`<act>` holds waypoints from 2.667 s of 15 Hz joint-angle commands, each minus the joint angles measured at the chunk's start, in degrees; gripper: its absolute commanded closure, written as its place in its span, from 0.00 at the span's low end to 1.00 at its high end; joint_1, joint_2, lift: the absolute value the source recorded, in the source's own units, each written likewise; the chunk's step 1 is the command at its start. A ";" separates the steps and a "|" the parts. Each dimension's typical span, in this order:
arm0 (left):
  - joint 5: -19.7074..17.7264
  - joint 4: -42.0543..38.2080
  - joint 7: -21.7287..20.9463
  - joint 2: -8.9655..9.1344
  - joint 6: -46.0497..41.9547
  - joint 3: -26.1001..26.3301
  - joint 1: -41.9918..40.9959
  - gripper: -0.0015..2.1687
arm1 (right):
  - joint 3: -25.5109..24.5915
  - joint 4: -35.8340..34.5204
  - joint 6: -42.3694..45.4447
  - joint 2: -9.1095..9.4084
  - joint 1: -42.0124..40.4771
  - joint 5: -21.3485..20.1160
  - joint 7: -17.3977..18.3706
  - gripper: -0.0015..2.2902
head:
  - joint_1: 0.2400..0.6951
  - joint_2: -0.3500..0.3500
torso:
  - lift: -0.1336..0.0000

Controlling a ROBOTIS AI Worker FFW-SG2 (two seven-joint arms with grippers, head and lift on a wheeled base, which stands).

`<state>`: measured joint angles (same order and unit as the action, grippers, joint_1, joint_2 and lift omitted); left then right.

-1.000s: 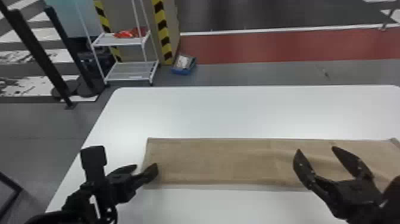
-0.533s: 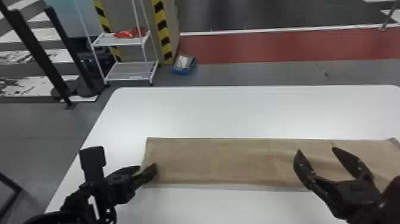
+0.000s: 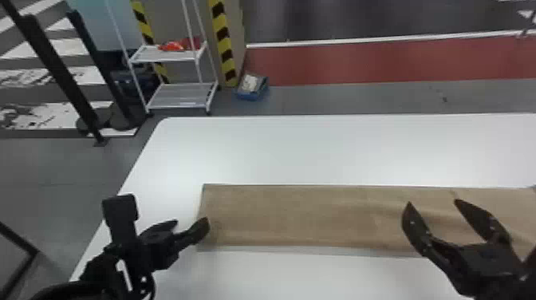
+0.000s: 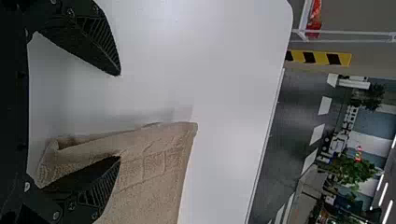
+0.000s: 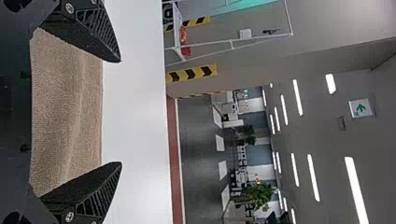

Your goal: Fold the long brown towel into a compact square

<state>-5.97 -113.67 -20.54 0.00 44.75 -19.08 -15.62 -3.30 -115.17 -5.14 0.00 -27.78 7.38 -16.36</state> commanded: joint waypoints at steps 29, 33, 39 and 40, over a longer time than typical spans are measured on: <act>-2.11 -2.34 -13.39 0.15 15.33 -9.75 7.01 0.90 | -1.53 1.18 -1.68 0.05 0.89 0.09 0.10 0.04 | 1.00 0.72 | 0.08; -3.08 -2.25 -12.86 0.15 15.33 -9.92 7.36 0.01 | -1.62 1.18 -1.68 0.05 0.80 0.09 0.10 0.04 | 1.00 0.72 | 0.08; -2.73 2.05 -11.81 0.15 14.62 -12.65 12.02 0.01 | -1.62 1.35 -2.03 0.05 0.80 0.09 0.01 0.04 | 1.00 0.73 | 0.08; -1.41 2.14 -11.81 0.15 14.80 -13.00 12.37 0.02 | -1.79 1.35 -2.21 0.05 0.63 0.09 0.01 0.04 | 1.00 0.73 | 0.08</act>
<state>-8.62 -112.04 -32.38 0.00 59.59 -31.21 -4.02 -4.95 -113.77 -7.31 0.00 -26.95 7.46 -16.35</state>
